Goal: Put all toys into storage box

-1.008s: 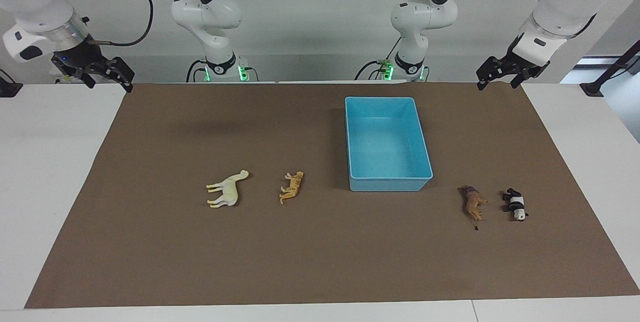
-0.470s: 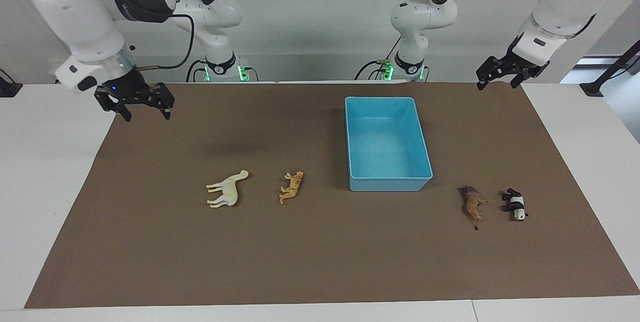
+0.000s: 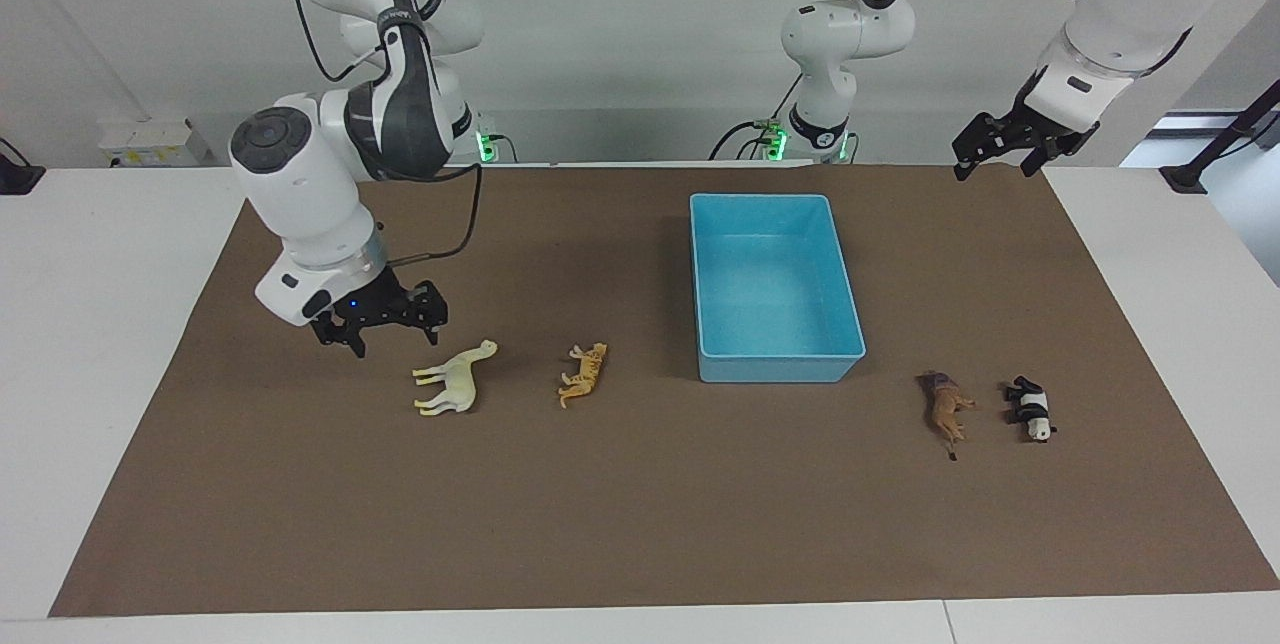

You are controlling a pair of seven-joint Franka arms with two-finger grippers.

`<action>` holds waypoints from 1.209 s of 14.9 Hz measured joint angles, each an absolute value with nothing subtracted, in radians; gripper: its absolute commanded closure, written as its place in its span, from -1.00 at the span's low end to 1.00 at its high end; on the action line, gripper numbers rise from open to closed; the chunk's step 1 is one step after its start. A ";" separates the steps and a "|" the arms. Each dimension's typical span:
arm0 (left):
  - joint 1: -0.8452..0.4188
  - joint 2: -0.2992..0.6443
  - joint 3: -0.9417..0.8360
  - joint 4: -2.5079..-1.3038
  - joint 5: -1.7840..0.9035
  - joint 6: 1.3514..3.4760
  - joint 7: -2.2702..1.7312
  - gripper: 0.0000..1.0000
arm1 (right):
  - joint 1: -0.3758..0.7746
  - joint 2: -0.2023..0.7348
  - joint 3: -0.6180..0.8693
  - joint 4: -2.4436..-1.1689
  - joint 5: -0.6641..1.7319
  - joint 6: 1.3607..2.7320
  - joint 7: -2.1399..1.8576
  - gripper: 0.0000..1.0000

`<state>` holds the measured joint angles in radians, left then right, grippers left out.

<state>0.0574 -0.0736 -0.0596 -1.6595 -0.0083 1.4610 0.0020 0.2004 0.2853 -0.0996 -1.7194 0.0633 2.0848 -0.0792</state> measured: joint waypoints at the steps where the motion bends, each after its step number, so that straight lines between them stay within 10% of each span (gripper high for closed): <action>1: 0.057 -0.074 -0.060 -1.660 -0.008 1.461 0.002 -1.00 | 0.210 0.294 -0.100 -1.743 0.063 2.119 -0.079 -1.00; 18: 0.064 -0.066 -0.050 -1.757 -0.005 1.705 -0.010 -1.00 | 0.255 0.360 -0.103 -1.923 0.056 2.358 -0.080 -1.00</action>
<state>0.0636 -0.0656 -0.0497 -1.7568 -0.0049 1.7045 -0.0101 0.2550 0.3598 -0.1031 -1.9226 0.0559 2.3579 -0.0796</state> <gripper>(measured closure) 0.000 0.000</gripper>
